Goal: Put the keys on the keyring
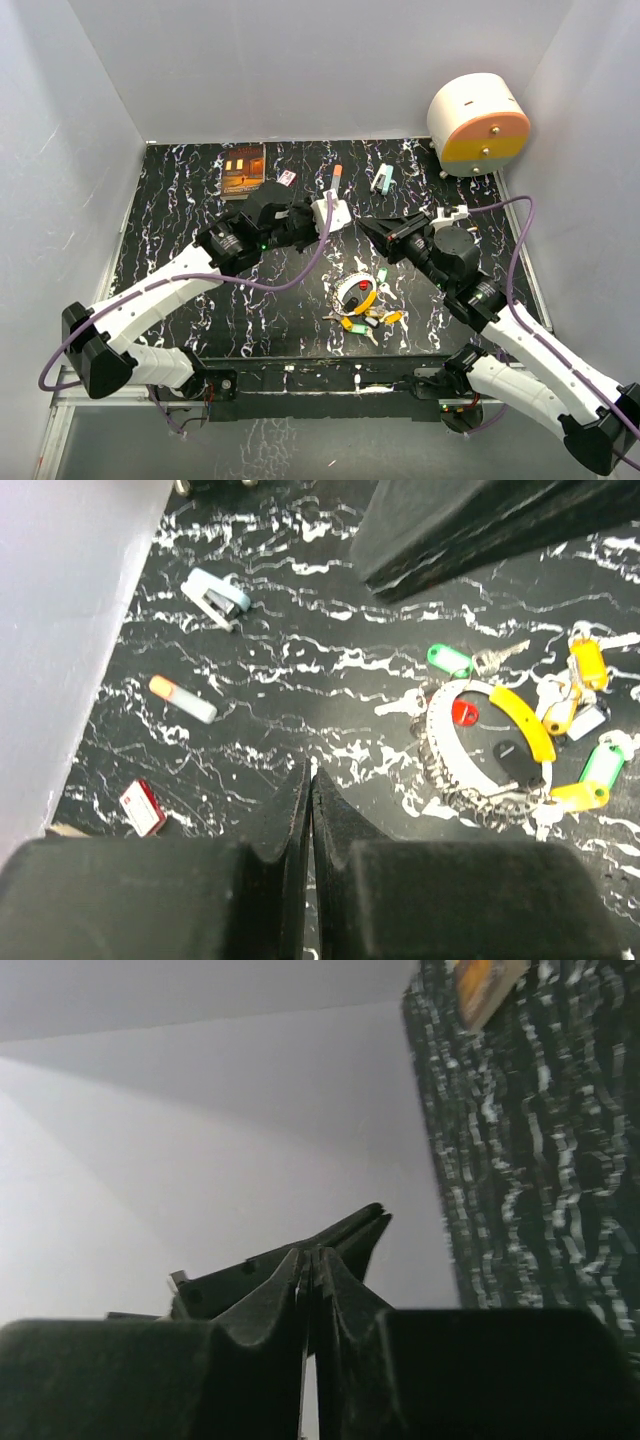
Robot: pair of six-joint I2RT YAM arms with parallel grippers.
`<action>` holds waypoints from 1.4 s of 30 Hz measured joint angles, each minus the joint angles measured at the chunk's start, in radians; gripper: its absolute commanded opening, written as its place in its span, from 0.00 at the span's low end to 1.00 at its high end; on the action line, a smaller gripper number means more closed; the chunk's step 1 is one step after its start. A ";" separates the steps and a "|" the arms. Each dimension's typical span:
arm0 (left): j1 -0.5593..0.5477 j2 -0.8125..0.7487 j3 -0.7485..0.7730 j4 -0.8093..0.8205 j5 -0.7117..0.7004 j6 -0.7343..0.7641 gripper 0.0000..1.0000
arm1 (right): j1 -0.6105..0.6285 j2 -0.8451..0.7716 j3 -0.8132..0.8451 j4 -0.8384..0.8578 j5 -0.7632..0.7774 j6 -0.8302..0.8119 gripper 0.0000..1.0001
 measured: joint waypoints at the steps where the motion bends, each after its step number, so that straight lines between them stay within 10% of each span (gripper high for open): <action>1: 0.000 -0.007 -0.014 0.000 -0.007 0.000 0.00 | 0.000 -0.002 0.012 -0.036 0.005 -0.047 0.19; 7: 0.008 -0.048 -0.100 0.011 -0.072 -0.012 0.00 | -0.012 0.034 0.051 -0.276 0.009 -0.379 0.37; 13: 0.039 -0.051 -0.109 0.017 -0.092 -0.053 0.23 | -0.014 0.219 0.145 -0.482 0.040 -0.678 0.40; 22: 0.066 -0.050 -0.109 -0.014 -0.114 -0.116 0.31 | -0.087 0.486 0.231 -0.558 0.096 -1.030 0.39; 42: 0.082 -0.050 -0.163 -0.006 -0.114 -0.151 0.32 | -0.160 0.689 0.216 -0.528 0.016 -1.272 0.27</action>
